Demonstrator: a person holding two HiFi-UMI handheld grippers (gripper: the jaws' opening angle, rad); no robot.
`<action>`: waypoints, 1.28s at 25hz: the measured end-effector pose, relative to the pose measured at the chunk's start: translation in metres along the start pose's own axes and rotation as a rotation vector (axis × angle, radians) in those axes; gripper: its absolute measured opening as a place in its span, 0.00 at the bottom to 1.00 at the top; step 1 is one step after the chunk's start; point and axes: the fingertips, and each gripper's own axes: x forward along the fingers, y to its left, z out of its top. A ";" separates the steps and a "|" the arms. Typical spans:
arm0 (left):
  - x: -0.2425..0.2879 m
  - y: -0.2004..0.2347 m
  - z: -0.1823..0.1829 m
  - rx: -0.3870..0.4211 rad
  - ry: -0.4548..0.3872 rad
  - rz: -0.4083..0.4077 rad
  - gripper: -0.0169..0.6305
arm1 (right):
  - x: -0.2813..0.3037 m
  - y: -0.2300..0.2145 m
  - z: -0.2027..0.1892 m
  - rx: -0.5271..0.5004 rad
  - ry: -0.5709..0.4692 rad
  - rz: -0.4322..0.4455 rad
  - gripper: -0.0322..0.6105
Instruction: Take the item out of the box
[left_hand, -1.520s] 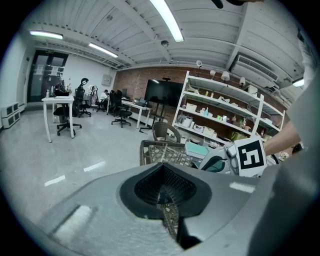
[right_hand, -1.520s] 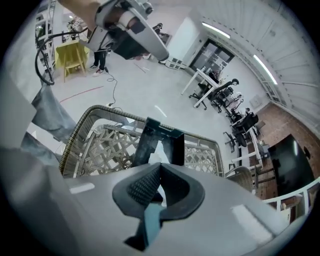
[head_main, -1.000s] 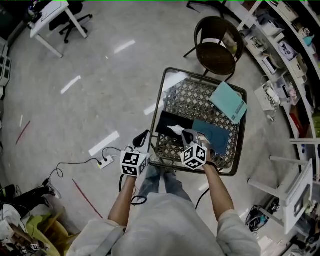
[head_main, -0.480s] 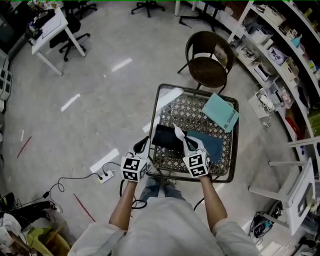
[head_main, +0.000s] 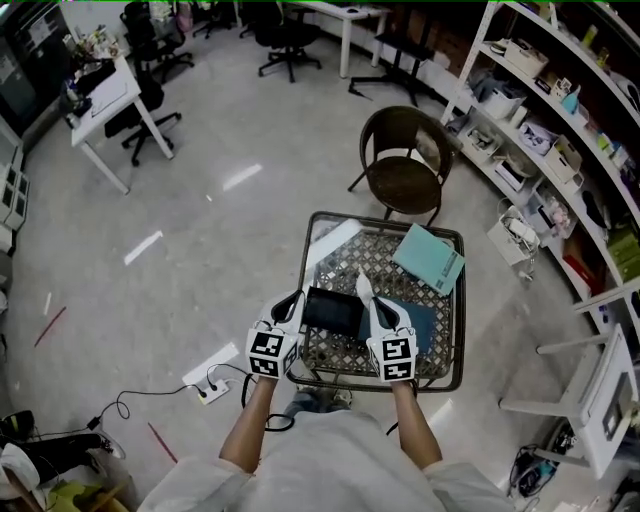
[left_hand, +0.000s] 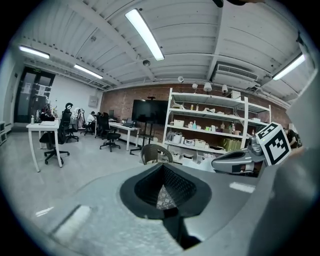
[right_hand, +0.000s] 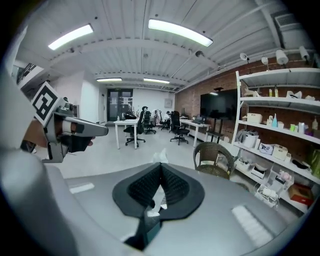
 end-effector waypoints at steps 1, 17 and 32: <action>0.001 -0.001 0.005 0.009 -0.008 -0.004 0.03 | -0.001 -0.003 0.006 -0.004 -0.014 -0.007 0.05; 0.014 -0.006 0.086 0.108 -0.129 -0.030 0.03 | -0.014 -0.038 0.077 -0.024 -0.169 -0.090 0.05; 0.012 -0.007 0.106 0.132 -0.158 -0.039 0.03 | -0.021 -0.044 0.097 -0.030 -0.219 -0.124 0.05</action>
